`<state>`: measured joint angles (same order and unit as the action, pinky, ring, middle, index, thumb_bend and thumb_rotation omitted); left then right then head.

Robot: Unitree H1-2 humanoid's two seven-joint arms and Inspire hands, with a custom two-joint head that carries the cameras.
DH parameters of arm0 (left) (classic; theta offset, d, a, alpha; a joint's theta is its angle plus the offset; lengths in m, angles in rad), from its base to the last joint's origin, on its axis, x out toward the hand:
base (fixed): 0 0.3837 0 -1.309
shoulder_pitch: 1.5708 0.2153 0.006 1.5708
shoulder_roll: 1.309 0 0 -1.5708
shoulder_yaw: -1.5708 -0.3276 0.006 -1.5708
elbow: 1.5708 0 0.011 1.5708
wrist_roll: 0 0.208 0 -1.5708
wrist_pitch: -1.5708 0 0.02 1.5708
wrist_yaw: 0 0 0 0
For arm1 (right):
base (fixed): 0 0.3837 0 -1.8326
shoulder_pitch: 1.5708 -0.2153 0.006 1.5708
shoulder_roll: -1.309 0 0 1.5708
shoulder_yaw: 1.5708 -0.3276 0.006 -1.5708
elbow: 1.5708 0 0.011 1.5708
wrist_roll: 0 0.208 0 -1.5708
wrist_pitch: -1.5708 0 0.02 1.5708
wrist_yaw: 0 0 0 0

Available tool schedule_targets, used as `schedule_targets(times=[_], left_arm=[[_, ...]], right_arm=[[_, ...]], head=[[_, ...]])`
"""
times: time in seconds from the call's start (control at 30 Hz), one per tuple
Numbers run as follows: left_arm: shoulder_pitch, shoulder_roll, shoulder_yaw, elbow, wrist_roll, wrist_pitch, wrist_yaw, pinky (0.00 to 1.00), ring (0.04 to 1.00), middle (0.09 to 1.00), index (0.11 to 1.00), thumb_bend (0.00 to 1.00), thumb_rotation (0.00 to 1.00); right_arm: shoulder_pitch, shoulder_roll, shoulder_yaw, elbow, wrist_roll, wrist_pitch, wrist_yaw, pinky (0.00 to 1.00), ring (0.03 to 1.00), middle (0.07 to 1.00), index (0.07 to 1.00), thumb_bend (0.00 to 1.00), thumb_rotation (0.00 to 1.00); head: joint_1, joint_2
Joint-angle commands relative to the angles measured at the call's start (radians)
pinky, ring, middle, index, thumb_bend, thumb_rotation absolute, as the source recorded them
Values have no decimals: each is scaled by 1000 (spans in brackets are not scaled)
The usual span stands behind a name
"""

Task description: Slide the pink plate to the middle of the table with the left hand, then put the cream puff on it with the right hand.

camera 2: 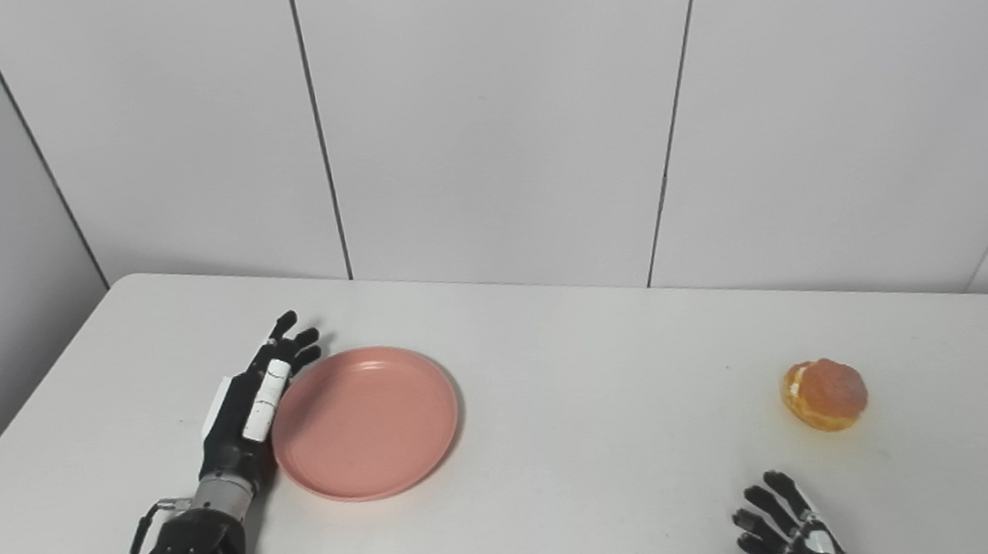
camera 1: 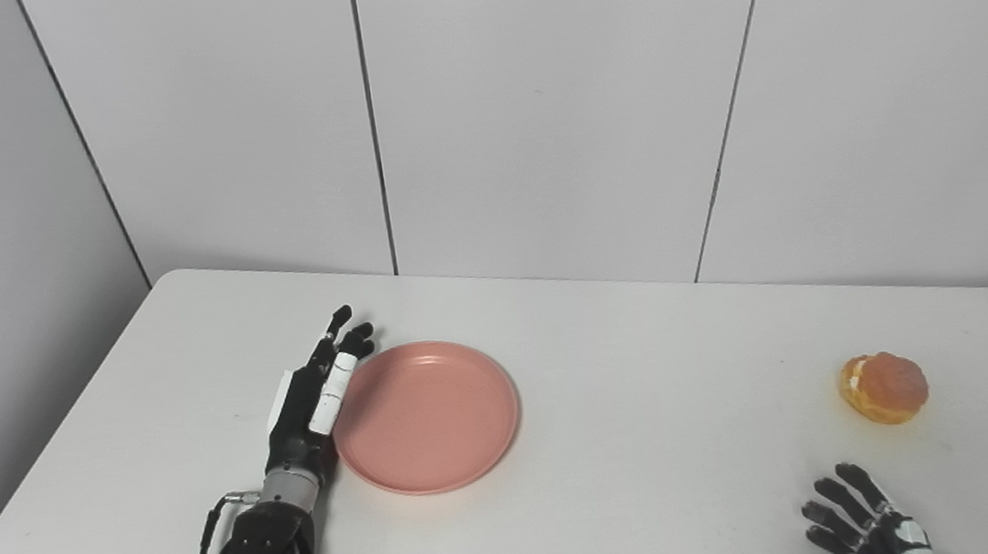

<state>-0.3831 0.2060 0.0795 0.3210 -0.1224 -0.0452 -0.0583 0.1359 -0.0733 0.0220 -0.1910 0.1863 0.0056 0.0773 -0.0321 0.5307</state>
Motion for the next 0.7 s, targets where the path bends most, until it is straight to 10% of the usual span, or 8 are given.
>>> schedule_targets(times=[0.0, 0.67], left_arm=[[-11, -9, -10, -68, 10, 42, -5, 777, 893, 882, 920, 892, 856], [-7, -65, -17, -106, -4, 54, -29, 837, 920, 899, 936, 890, 822]], right_arm=[[7, 10, 18, -21, -5, 37, 12, 809, 817, 857, 886, 793, 996], [-8, 88, 78, -27, -90, 60, -37, 803, 814, 854, 882, 844, 979]], head=[[0, 1], [-204, 13]])
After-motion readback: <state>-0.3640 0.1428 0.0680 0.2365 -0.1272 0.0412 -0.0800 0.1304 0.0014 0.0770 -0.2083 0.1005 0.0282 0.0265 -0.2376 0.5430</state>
